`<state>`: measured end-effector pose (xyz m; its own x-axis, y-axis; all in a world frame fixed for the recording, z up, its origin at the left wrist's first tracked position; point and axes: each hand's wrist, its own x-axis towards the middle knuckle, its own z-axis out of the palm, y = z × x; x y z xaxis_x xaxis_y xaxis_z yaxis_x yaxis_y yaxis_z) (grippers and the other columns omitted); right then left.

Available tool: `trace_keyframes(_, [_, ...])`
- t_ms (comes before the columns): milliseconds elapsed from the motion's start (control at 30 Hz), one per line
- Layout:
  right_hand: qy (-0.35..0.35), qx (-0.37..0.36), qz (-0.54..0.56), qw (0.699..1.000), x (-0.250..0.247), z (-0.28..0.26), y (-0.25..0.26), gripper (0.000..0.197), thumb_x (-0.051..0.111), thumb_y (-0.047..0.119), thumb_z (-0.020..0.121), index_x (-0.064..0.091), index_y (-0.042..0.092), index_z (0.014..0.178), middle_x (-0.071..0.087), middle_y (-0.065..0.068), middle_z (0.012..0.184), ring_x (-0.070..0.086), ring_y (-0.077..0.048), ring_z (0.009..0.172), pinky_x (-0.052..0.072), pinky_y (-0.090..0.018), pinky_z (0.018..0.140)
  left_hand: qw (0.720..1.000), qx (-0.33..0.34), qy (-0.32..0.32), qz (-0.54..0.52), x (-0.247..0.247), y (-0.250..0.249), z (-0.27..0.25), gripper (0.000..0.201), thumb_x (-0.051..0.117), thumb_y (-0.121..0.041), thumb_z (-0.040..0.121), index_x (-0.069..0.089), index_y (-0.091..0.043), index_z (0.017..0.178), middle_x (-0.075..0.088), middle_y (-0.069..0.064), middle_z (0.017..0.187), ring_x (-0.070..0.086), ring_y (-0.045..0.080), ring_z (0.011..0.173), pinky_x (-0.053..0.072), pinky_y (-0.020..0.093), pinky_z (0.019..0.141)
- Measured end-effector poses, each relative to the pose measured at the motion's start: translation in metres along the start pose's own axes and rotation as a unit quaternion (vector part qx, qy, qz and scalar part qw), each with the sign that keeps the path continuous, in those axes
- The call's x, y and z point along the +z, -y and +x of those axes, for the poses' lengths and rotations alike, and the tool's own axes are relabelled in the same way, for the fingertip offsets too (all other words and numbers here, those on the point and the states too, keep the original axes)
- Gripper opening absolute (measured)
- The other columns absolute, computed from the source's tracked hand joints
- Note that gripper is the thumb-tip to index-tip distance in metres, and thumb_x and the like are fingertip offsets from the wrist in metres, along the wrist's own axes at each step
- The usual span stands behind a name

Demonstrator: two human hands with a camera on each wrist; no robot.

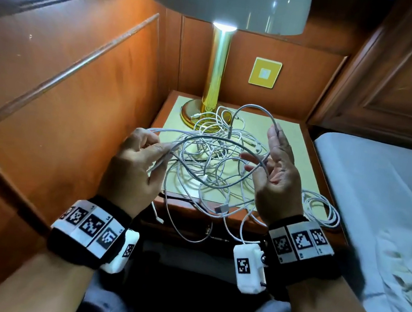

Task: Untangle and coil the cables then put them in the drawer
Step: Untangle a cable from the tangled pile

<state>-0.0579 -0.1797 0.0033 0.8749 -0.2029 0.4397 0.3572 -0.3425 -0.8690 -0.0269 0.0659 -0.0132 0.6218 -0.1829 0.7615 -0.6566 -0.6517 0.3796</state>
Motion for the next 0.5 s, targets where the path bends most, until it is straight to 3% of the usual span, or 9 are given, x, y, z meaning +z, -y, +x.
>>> trace_keyframes(133, [-0.021,-0.001,-0.004,1.0,-0.004,-0.004,0.007,0.067,0.048,-0.012,0.09,0.038,0.016,0.149,0.035,0.007,0.156,0.069,-0.012,0.106,0.056,-0.039,0.095,0.999,0.04,-0.028,0.02,-0.007,-0.012,0.005,0.017,0.062,-0.008,0.094,0.075,0.0,0.103,0.063,0.017,0.109,0.061,0.032,0.099,0.051,0.037,0.085])
trace_keyframes(233, [-0.026,0.005,0.017,1.0,-0.007,-0.013,0.015,0.062,0.051,-0.011,0.092,0.042,0.018,0.146,0.037,0.005,0.156,0.07,-0.011,0.1,0.057,-0.04,0.094,0.995,0.087,-0.047,0.03,-0.018,-0.025,0.003,0.019,0.059,-0.008,0.096,0.073,0.002,0.104,0.068,0.017,0.107,0.063,0.034,0.099,0.052,0.042,0.09])
trace_keyframes(300, [-0.018,0.014,0.038,0.999,-0.011,-0.022,0.021,0.061,0.053,-0.012,0.092,0.045,0.023,0.141,0.041,0.006,0.154,0.071,-0.012,0.099,0.057,-0.039,0.093,0.994,0.093,-0.055,0.028,-0.028,-0.039,0.0,0.02,0.058,-0.008,0.096,0.073,0.001,0.106,0.07,0.015,0.102,0.063,0.033,0.095,0.053,0.04,0.09])
trace_keyframes(400, [0.006,0.031,0.067,0.997,-0.017,-0.043,0.031,0.058,0.057,-0.01,0.091,0.05,0.02,0.139,0.048,0.007,0.148,0.071,-0.015,0.1,0.057,-0.032,0.091,0.993,0.097,-0.067,0.02,-0.046,-0.069,-0.008,0.02,0.06,-0.006,0.096,0.073,0.002,0.109,0.07,0.016,0.1,0.064,0.032,0.093,0.048,0.031,0.092])
trace_keyframes(500, [0.03,0.049,0.068,0.996,-0.023,-0.069,0.035,0.052,0.064,0.007,0.085,0.057,0.028,0.132,0.057,0.001,0.142,0.069,-0.025,0.108,0.058,-0.042,0.089,0.991,0.111,-0.072,-0.002,-0.068,-0.105,-0.018,0.023,0.061,-0.002,0.096,0.072,0.001,0.116,0.069,0.015,0.098,0.065,0.033,0.088,0.052,0.035,0.084])
